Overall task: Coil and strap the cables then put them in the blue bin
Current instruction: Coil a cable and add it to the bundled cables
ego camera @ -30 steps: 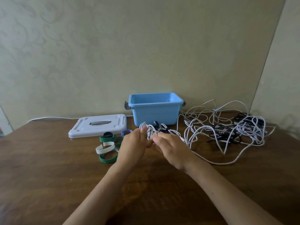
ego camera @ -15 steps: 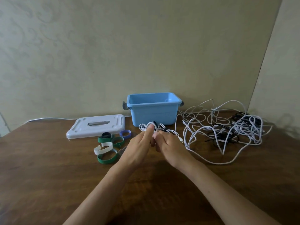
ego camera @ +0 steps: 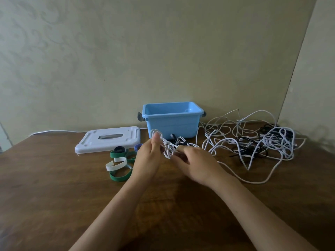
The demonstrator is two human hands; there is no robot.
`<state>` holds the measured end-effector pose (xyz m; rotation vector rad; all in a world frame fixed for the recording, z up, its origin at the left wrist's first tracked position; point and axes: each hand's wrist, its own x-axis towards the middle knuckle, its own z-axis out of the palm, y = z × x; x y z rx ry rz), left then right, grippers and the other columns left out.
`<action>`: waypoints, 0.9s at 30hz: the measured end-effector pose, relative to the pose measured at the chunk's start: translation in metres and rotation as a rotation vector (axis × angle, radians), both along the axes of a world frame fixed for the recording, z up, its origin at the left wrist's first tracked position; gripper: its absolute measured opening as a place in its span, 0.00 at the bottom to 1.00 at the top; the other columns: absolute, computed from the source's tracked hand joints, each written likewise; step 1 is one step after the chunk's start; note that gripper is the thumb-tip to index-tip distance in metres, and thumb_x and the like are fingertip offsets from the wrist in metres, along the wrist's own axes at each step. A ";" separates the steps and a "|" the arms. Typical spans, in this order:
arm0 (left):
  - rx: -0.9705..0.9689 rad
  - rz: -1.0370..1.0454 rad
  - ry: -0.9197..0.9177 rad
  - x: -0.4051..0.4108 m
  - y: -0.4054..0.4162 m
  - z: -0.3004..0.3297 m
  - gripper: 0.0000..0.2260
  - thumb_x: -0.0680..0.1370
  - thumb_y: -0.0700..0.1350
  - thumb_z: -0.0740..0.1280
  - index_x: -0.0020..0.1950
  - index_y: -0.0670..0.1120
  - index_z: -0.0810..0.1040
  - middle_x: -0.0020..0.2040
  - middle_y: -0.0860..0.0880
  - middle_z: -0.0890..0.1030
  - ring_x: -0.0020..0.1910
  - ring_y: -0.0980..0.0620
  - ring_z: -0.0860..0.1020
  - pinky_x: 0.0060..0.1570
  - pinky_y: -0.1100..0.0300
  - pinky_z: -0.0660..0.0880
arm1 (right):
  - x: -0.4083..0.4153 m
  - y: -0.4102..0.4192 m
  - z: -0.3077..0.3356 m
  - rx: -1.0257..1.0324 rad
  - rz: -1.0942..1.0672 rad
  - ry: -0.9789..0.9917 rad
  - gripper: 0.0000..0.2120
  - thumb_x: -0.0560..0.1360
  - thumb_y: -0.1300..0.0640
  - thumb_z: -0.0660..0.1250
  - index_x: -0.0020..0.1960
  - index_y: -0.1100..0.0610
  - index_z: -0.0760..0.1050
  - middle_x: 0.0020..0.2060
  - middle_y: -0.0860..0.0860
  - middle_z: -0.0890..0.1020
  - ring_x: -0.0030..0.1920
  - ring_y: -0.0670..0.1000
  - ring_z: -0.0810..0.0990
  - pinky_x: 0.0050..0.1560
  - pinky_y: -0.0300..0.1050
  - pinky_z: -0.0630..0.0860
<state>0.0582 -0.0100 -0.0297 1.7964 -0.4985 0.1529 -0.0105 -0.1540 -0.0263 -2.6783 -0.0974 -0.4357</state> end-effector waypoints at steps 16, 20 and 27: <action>-0.509 -0.258 0.289 0.004 0.017 0.016 0.22 0.82 0.61 0.54 0.37 0.46 0.68 0.28 0.49 0.62 0.24 0.49 0.67 0.24 0.60 0.67 | 0.012 -0.015 -0.014 -0.044 0.028 0.144 0.14 0.84 0.43 0.57 0.48 0.46 0.79 0.39 0.40 0.80 0.42 0.40 0.77 0.45 0.44 0.71; -0.424 -0.351 0.346 0.000 0.025 0.026 0.22 0.82 0.60 0.56 0.37 0.45 0.69 0.29 0.50 0.60 0.24 0.54 0.56 0.25 0.59 0.51 | 0.014 -0.031 -0.011 -0.063 -0.032 0.089 0.17 0.83 0.41 0.59 0.44 0.48 0.79 0.39 0.43 0.80 0.41 0.41 0.77 0.44 0.42 0.72; 0.232 -0.069 -0.127 0.000 0.018 0.016 0.24 0.83 0.60 0.54 0.46 0.48 0.84 0.27 0.55 0.74 0.27 0.58 0.71 0.32 0.62 0.70 | 0.012 -0.040 -0.002 -0.031 -0.161 -0.161 0.17 0.76 0.35 0.65 0.40 0.48 0.79 0.36 0.44 0.77 0.38 0.41 0.74 0.38 0.38 0.66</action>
